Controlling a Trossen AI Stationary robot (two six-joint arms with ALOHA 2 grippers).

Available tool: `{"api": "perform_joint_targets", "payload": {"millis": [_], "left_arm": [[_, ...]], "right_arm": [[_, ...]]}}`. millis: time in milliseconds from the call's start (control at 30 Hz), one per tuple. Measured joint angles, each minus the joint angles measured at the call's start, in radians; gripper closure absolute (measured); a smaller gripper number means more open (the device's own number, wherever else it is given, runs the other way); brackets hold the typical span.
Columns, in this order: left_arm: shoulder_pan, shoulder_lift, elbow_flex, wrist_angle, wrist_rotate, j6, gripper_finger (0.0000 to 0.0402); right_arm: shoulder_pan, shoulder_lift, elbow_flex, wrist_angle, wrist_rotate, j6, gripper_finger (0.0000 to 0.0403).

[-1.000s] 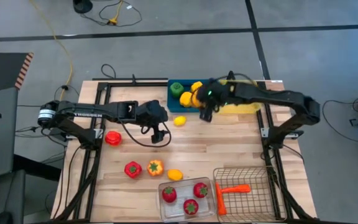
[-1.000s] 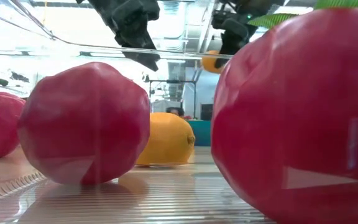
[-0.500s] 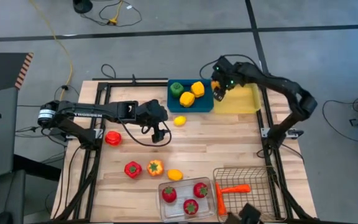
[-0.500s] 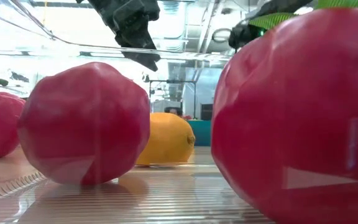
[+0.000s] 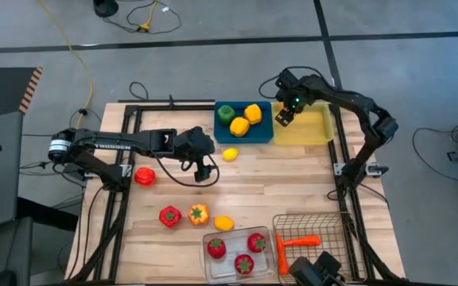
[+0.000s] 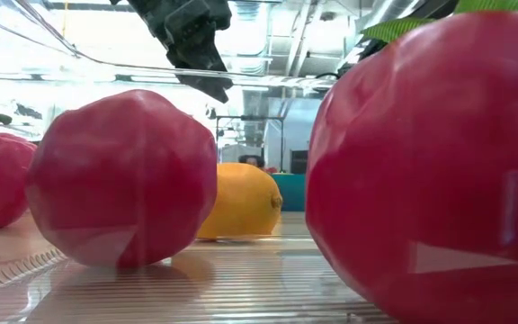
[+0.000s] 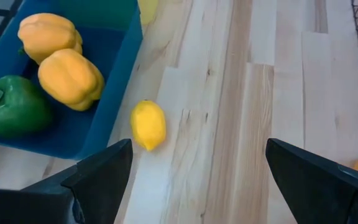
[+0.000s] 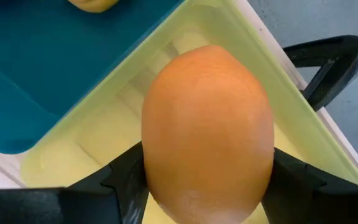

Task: Sort produce into baskets
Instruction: Put the lemon into the yellow bin

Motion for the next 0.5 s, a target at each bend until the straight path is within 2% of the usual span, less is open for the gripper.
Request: {"api": "perform_joint_targets", "payload": {"millis": [300,500], "left_arm": [[0.000,0.000,0.000,0.000,0.016,-0.001,0.0045],[-0.005,0.000,0.000,0.000,0.081,-0.001,0.0045]], "right_arm": [[0.001,-0.007,0.000,0.002,0.000,-0.021,0.0128],[0.001,-0.007,0.000,0.000,0.000,-0.028,0.0089]]}}
